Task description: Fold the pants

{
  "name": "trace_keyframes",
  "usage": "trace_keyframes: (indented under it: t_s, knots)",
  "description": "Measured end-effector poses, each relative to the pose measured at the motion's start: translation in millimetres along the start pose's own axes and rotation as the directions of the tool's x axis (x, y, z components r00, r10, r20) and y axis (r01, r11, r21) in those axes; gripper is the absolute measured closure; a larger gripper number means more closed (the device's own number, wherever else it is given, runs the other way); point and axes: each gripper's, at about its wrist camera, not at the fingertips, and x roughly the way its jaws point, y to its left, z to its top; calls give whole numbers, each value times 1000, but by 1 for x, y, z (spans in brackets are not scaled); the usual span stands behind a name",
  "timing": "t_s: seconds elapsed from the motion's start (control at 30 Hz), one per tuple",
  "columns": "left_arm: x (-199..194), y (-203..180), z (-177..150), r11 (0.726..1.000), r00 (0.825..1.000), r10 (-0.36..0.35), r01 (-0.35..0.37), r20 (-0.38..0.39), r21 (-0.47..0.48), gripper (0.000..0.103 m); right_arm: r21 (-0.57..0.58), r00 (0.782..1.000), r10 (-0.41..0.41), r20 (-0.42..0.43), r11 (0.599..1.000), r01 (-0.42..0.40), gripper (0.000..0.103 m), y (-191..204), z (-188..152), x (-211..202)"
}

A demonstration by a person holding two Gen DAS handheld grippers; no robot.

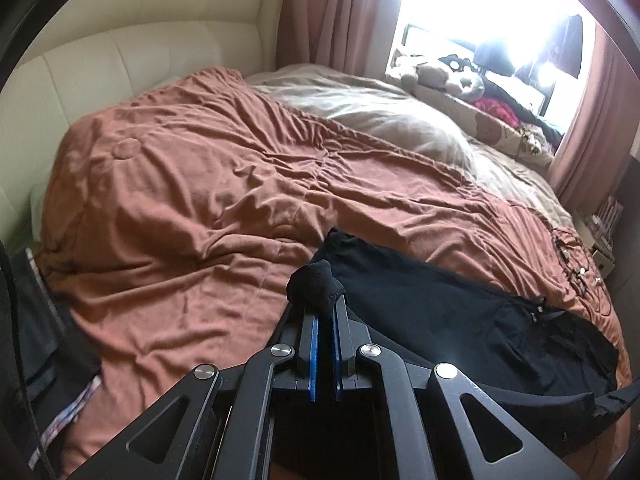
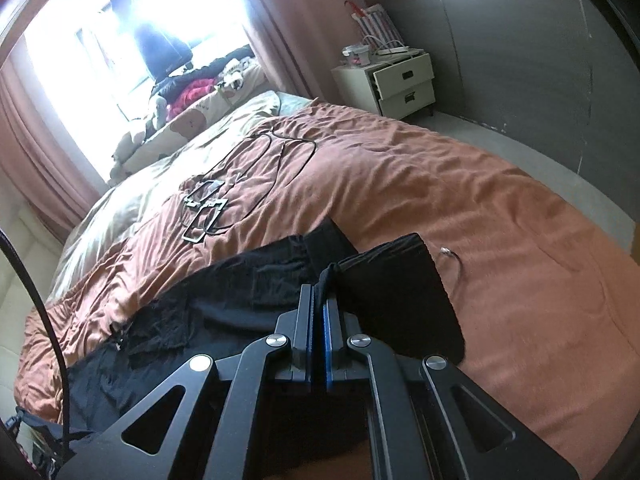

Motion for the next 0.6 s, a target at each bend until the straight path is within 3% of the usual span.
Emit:
trace_keyframes:
  t_s: [0.6]
  knots:
    - [146,-41,52,986,977,103,-76,-185,150,97,-49,987,-108,-116,993,103,103,35,53,138]
